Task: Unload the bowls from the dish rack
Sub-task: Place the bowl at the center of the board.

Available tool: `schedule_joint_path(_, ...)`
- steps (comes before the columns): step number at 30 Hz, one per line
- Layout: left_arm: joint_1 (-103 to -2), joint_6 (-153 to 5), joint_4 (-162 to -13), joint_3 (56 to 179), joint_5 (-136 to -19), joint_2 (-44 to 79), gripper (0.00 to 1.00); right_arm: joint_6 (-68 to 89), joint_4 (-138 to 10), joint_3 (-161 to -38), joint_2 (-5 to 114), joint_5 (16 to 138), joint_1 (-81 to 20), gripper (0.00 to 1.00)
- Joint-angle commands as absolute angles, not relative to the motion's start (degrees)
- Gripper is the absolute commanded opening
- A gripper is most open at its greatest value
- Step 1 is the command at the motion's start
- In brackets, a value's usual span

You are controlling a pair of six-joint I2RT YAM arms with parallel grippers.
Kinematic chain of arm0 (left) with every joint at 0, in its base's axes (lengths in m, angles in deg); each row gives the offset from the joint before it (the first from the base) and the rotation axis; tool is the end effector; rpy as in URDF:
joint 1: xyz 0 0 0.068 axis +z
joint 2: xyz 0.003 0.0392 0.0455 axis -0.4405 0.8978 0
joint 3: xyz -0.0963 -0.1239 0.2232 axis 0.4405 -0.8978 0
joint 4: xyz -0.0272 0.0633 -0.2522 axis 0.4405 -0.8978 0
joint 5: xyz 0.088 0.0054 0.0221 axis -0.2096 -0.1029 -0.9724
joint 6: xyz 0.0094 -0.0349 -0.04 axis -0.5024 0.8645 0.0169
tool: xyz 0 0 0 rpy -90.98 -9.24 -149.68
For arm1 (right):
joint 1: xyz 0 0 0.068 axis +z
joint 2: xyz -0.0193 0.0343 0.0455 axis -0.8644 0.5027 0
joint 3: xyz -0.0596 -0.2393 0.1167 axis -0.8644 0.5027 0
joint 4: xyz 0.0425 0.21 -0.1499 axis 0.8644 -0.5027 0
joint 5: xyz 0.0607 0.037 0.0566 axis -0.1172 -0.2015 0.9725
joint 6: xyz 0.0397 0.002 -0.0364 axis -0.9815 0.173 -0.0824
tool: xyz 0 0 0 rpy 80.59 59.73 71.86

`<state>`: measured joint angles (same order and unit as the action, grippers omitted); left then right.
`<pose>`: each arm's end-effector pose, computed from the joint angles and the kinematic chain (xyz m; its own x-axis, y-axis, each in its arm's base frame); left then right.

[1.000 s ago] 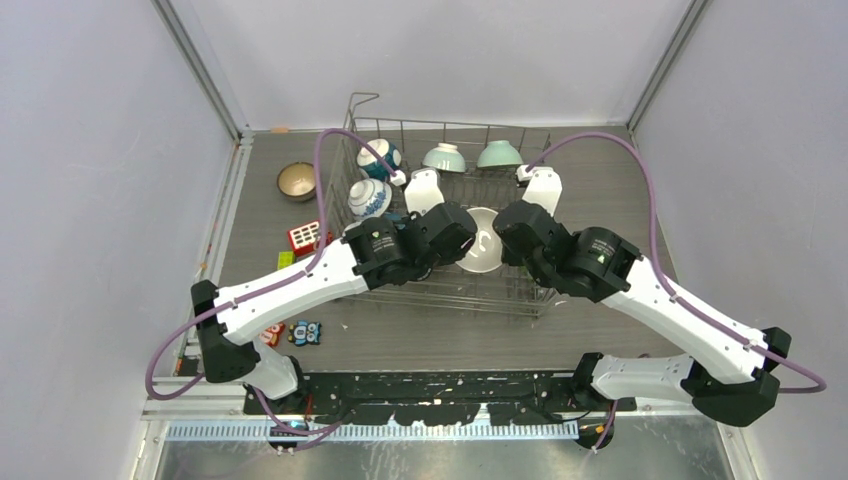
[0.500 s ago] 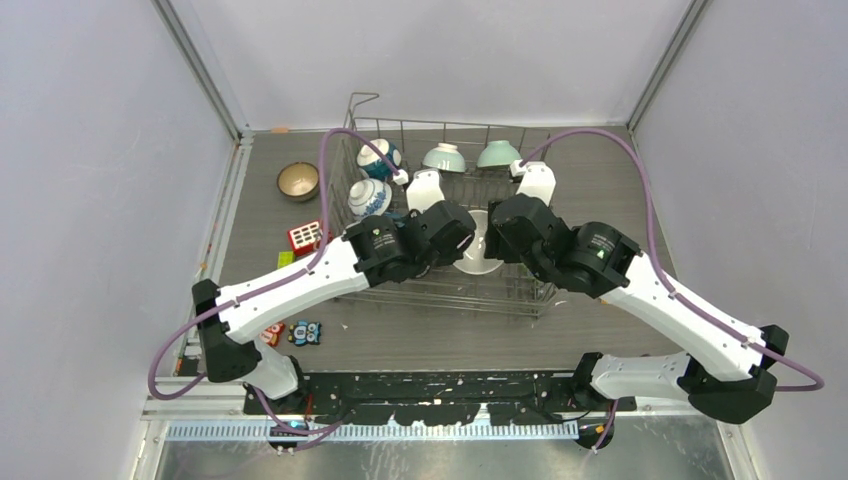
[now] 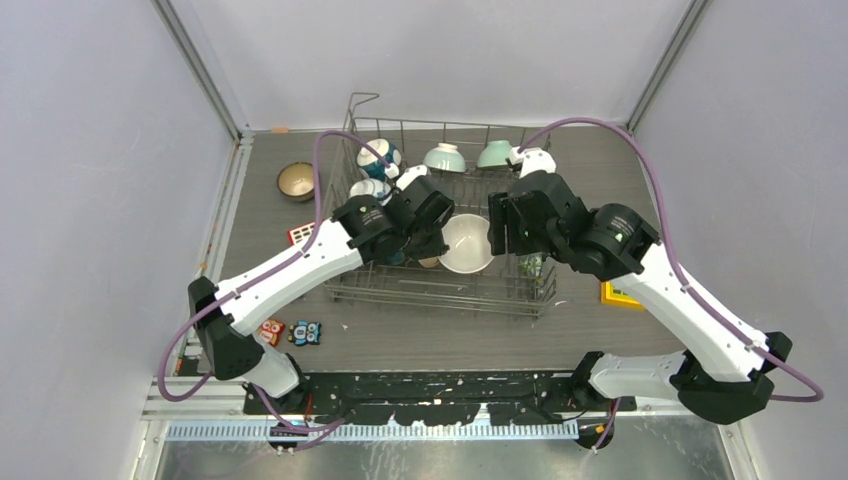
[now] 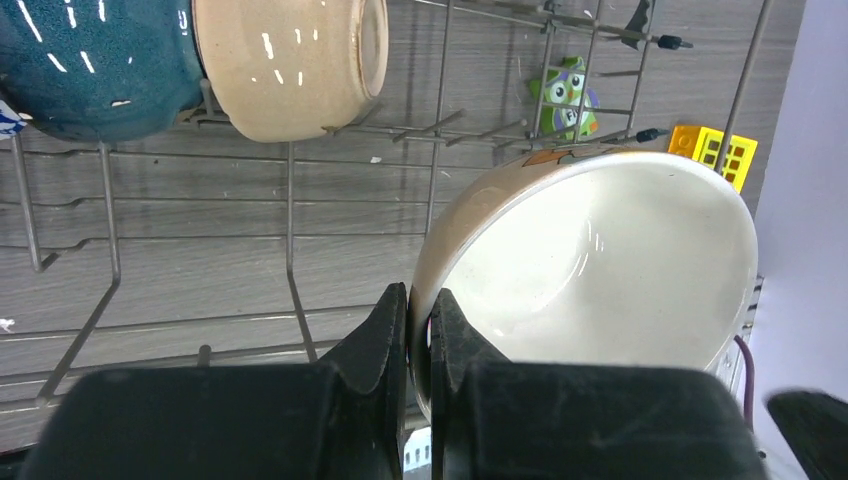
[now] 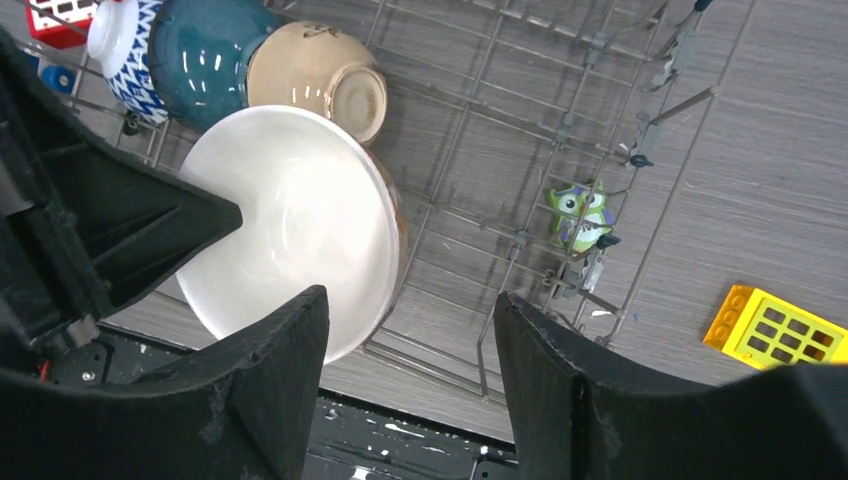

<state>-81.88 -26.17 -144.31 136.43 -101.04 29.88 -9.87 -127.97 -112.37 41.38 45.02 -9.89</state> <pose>0.1863 -0.2571 0.3680 -0.8307 -0.2592 -0.4928 -0.0218 0.8995 -0.4363 0.1427 0.1471 0.4274 -0.6251 -0.0966 -0.7745 -0.2476 0.9656 0.0794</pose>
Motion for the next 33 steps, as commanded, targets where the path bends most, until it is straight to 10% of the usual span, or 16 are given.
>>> schedule_joint_path(1, -81.77, -28.03, -144.18, 141.40, -99.87, 28.97, 0.00, -7.66, -127.10, -114.09, 43.44, 52.57, -12.53, 0.65)
schedule_joint_path(24, -81.77, -28.04, -143.32, 141.44, -101.16, 29.08, 0.00, -7.60, -126.84, -113.55, 50.03, 51.57, -13.50, 0.26)
schedule_joint_path(33, -81.77, -27.84, -143.18, 141.42, -101.50, 28.76, 0.00, -6.90, -127.16, -112.51, 50.58, 51.12, -13.50, 0.29)
